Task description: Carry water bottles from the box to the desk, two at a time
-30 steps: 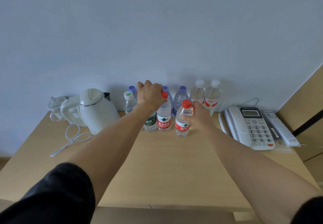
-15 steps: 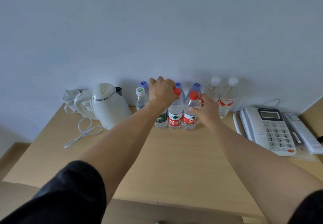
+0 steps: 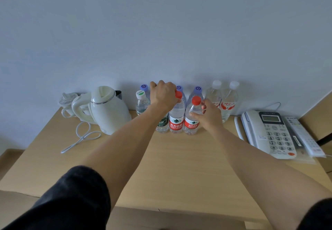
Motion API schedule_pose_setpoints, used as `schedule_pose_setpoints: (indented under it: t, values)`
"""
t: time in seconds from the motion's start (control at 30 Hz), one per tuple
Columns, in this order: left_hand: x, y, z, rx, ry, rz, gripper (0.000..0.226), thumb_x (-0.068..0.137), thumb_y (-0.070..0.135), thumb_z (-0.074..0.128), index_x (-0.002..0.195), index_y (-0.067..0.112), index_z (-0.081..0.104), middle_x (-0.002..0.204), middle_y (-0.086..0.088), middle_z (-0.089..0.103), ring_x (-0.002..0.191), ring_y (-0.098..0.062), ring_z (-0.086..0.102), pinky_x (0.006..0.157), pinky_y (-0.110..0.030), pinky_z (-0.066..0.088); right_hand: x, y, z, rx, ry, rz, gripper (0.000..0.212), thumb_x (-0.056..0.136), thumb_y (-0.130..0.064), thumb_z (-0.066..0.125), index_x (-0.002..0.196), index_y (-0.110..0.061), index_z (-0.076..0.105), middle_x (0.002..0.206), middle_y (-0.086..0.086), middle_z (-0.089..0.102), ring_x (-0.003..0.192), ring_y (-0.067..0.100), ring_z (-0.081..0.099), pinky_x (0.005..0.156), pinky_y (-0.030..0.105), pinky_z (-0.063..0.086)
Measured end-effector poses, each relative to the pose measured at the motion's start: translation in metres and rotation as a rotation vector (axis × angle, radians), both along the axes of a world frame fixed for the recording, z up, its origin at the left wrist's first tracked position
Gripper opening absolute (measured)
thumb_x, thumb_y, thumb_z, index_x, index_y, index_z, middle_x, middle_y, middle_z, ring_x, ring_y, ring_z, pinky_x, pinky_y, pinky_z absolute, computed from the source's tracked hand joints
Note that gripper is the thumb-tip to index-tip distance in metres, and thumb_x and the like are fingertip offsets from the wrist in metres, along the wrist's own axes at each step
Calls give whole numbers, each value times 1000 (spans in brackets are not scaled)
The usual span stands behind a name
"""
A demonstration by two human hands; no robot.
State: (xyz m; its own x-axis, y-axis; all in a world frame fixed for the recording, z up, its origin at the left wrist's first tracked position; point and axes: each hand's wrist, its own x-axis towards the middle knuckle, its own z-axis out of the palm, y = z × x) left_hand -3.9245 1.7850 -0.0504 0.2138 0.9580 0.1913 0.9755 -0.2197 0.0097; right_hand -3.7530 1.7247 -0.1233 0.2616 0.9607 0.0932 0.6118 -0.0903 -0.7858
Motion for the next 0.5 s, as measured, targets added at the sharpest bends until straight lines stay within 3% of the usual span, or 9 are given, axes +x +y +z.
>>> schedule_pose_setpoints:
  t: [0.2, 0.37, 0.5]
  values:
    - [0, -3, -1, 5, 11, 2, 33, 92, 51, 64, 107, 22, 67, 100, -3, 67, 99, -21, 56, 88, -38, 30, 4, -1, 10, -65, -47, 37, 45, 77, -21, 84, 111, -12, 56, 95, 5, 59, 86, 22, 58, 79, 37, 47]
    - [0, -5, -1, 10, 11, 0, 28, 95, 46, 60, 107, 22, 67, 101, -3, 68, 100, -22, 55, 87, -39, 30, 0, 0, 14, -73, -100, 22, 46, 78, -19, 83, 113, -7, 57, 95, 2, 57, 88, 21, 54, 81, 37, 46]
    - [-2, -7, -1, 4, 2, -16, 28, 94, 46, 59, 108, 22, 66, 100, -4, 68, 102, -23, 54, 87, -39, 31, 1, 0, 17, -126, -146, 32, 50, 80, -21, 81, 121, -9, 55, 110, 6, 65, 102, 25, 61, 86, 36, 47]
